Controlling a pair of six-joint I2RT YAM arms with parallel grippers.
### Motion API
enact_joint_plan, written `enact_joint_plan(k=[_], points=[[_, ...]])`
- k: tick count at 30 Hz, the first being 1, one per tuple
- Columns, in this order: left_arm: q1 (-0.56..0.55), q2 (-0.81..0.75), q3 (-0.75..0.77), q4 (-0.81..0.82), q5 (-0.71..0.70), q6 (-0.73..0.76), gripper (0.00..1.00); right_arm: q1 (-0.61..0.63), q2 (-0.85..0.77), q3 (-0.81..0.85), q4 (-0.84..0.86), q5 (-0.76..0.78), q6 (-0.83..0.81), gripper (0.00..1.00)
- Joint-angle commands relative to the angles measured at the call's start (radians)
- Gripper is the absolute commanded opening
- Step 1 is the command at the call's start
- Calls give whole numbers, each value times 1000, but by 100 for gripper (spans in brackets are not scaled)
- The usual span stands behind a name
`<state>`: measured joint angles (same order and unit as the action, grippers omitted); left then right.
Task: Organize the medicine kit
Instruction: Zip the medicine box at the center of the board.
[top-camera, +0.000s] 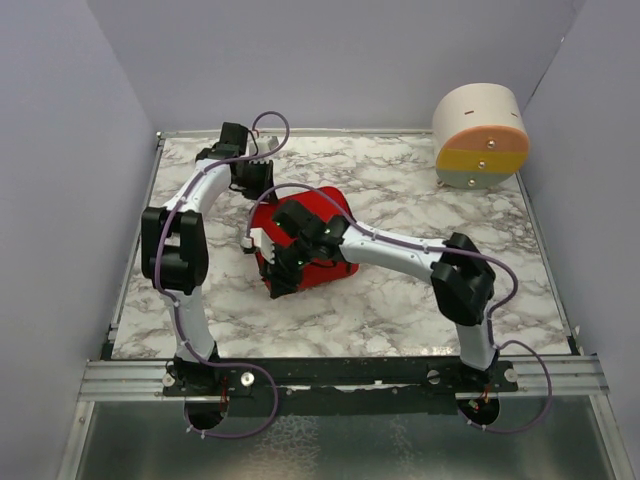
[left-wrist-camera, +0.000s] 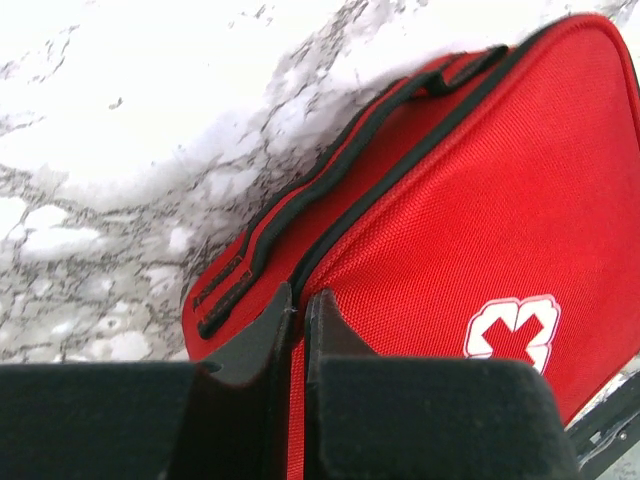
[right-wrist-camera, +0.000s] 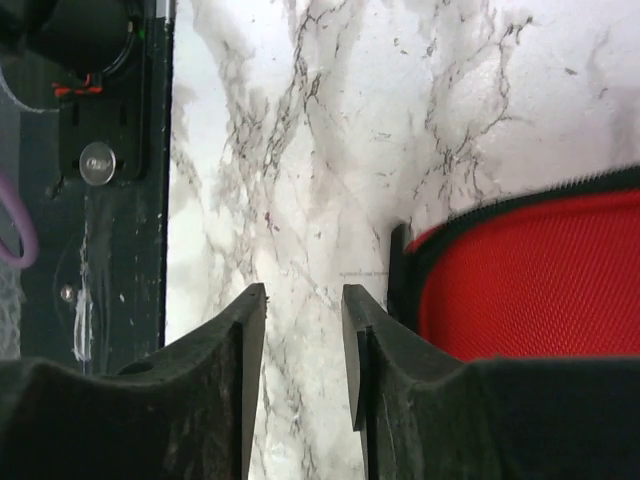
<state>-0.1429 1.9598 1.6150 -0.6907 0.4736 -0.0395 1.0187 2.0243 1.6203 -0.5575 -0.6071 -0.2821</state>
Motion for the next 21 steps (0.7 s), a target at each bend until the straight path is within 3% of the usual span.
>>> enact_joint_plan(k=[1,9,16,21], points=[[-21,84,-1,62,-12,-41,0,20,-201,-74,79,161,-18,39],[-21,76,-8,61,11,-27,0,-3,-374,-271,90,413,-187,44],[-21,72,-7,53,27,14,0,-139,-407,-375,166,429,-285,44],[-21,79,6,30,40,32,0,-194,-383,-354,122,395,-399,44]])
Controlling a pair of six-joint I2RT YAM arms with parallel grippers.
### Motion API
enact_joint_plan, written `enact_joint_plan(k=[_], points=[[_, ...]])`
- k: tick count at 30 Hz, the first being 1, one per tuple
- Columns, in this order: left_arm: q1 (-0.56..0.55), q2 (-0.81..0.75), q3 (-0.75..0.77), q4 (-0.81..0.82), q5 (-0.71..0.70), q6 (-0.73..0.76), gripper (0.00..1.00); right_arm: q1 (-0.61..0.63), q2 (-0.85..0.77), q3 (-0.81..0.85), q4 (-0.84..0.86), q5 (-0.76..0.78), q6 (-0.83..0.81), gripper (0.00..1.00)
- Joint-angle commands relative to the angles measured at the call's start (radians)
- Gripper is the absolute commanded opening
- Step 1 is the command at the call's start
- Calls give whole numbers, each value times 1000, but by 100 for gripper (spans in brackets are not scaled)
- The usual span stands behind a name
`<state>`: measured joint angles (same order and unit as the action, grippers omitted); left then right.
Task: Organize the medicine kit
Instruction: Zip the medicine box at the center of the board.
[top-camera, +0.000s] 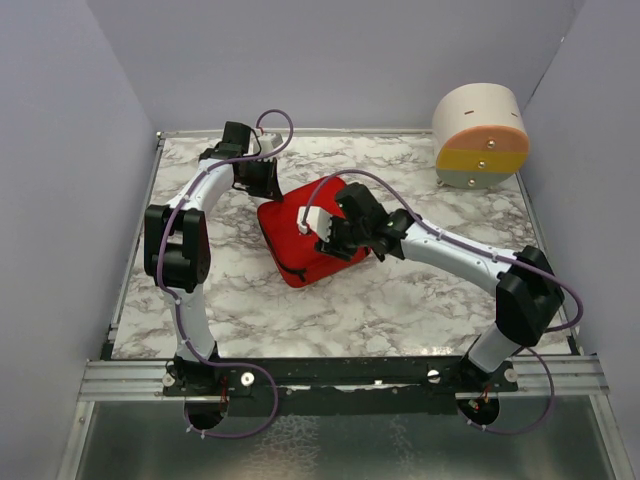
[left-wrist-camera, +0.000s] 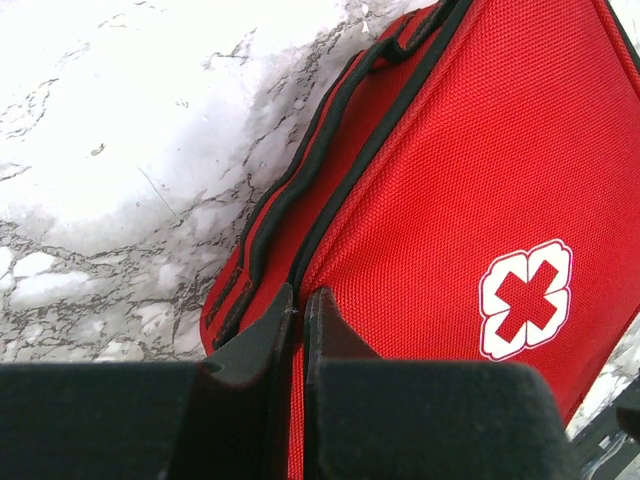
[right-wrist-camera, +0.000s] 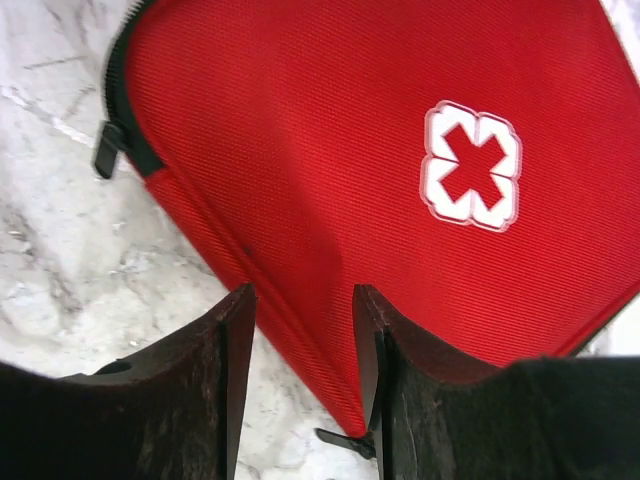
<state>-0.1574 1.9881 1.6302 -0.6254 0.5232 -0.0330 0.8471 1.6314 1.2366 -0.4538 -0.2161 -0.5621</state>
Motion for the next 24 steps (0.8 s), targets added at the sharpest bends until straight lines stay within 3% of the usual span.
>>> enact_joint_plan(k=[1,7,15,20,24], points=[[-7,51,-9,-37,-9,27,0,-25,17,43,3,-9,-129,44],[-7,57,-9,-40,0,23,0,-25,45,102,-117,-136,-162,43],[-7,90,39,-48,10,20,0,-1,2,14,-146,-184,-171,42],[-7,126,95,-72,24,26,0,30,16,-34,-80,-144,-180,41],[-7,154,134,-88,30,31,0,56,35,-84,69,13,-196,41]])
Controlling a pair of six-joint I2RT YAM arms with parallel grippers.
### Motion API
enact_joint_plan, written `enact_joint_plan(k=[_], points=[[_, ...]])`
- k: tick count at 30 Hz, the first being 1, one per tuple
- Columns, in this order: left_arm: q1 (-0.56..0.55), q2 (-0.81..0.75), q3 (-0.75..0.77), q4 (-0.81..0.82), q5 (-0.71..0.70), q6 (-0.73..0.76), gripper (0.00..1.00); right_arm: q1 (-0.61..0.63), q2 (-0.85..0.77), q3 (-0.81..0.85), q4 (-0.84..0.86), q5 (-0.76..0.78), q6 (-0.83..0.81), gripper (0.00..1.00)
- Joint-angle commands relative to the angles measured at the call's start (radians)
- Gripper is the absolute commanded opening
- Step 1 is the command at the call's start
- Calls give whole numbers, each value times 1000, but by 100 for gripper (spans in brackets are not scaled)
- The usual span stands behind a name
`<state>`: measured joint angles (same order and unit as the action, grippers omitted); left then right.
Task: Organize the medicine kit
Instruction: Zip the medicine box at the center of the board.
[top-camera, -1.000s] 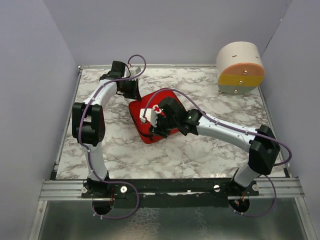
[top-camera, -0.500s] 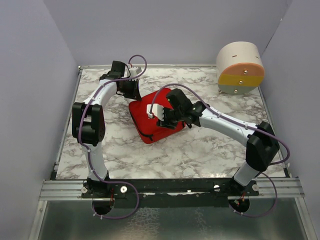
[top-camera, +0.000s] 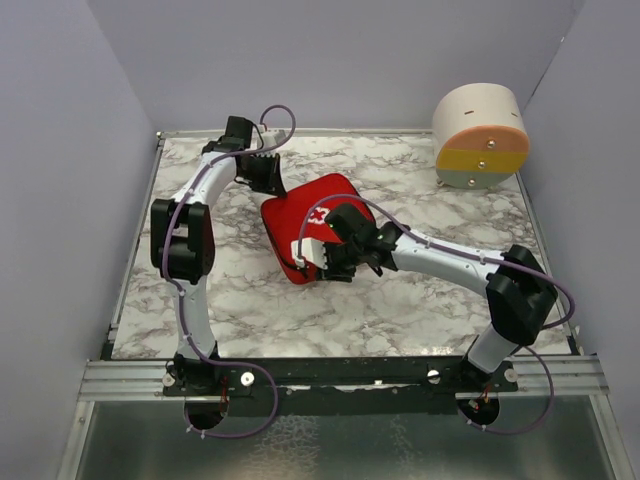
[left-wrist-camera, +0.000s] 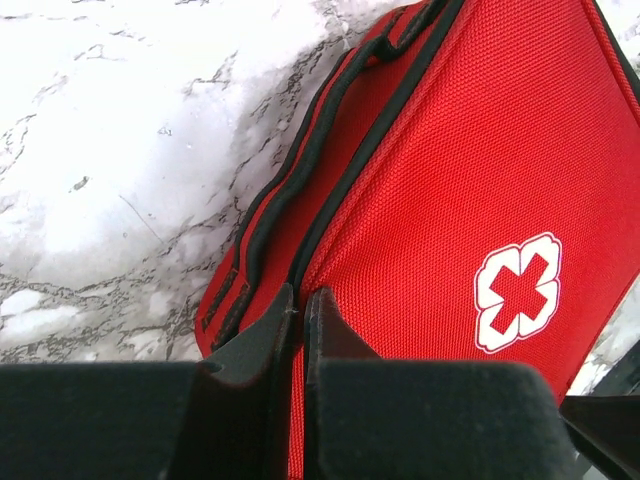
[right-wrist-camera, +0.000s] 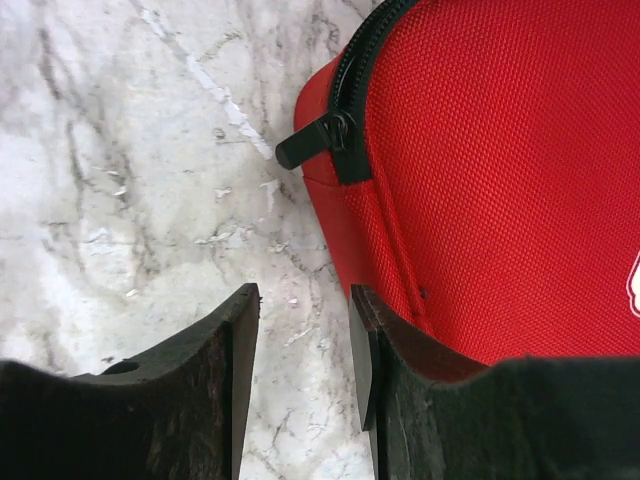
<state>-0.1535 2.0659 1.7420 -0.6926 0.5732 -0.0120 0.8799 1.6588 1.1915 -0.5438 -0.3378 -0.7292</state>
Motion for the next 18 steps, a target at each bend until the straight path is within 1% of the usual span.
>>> enact_joint_plan(k=[1,3,5,8,12,18], points=[[-11,82,32,-25,-19,10,0,26,7,-51,206,176,-31,41],[-11,92,50,-35,-16,12,0,27,-1,-65,312,238,-25,40],[-11,98,64,-41,-17,17,0,27,-16,-58,368,271,-11,40],[-11,115,91,-53,-19,44,0,27,-41,-35,392,307,8,40],[-11,163,168,-100,-24,103,0,26,-75,-29,398,335,-2,40],[-11,254,303,-172,-1,197,0,19,-77,-67,431,329,-33,40]])
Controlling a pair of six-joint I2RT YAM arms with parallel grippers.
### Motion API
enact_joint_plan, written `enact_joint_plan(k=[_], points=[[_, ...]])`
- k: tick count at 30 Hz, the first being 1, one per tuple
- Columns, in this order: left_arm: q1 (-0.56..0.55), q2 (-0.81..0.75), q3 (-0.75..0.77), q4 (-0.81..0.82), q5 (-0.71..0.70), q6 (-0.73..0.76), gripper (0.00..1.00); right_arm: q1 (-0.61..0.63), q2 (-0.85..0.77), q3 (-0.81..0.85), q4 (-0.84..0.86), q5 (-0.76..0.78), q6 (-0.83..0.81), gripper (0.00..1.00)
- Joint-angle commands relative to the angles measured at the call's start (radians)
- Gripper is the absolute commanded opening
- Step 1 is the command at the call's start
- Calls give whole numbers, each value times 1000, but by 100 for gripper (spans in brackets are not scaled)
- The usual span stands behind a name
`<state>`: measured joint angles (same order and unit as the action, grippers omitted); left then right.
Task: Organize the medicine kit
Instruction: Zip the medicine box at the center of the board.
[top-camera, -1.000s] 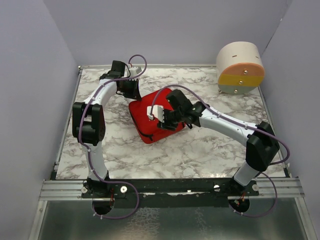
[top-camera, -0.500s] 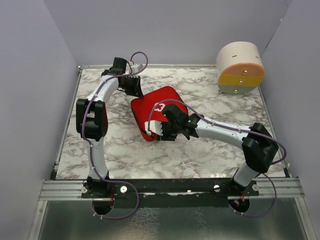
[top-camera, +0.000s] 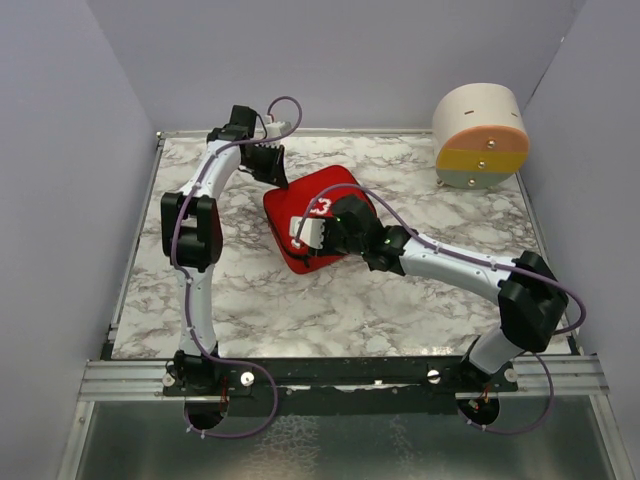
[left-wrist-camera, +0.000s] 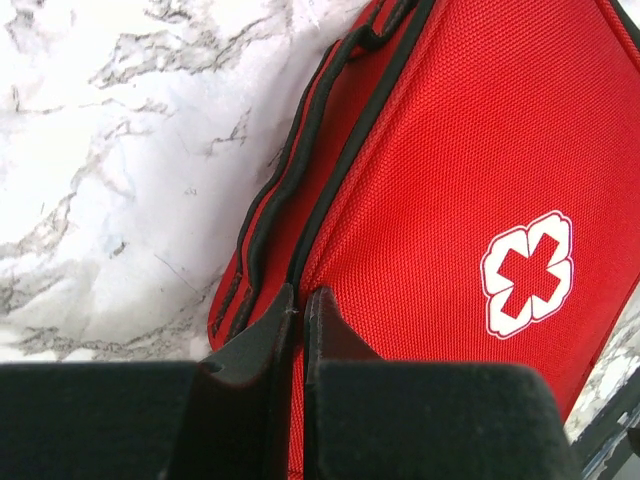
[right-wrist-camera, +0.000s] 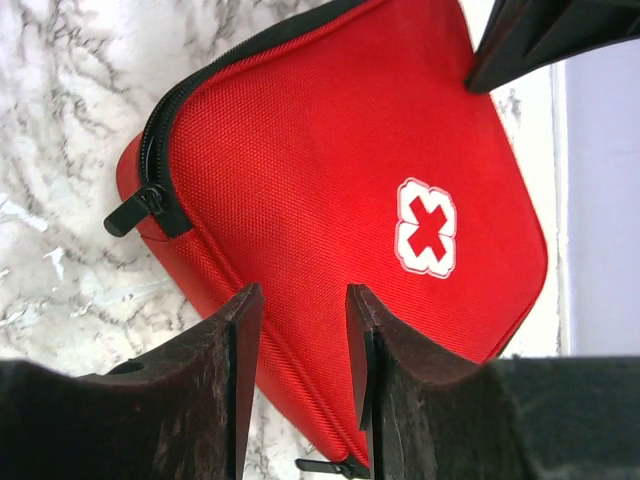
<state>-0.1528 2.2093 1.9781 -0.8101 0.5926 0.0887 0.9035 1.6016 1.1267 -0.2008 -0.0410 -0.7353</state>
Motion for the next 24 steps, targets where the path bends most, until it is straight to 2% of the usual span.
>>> enact_joint_plan(k=[1,9,17,24], points=[[-11,124,89,-68,-17,107,0,-6,-13,-3,85,22,-30,40],[-11,157,135,-101,-15,145,0,-8,-8,26,-10,-76,-24,39],[-32,203,230,-151,18,200,0,-8,22,14,-24,-139,-34,39],[-60,196,236,-159,26,206,0,-8,74,23,-49,-178,-43,38]])
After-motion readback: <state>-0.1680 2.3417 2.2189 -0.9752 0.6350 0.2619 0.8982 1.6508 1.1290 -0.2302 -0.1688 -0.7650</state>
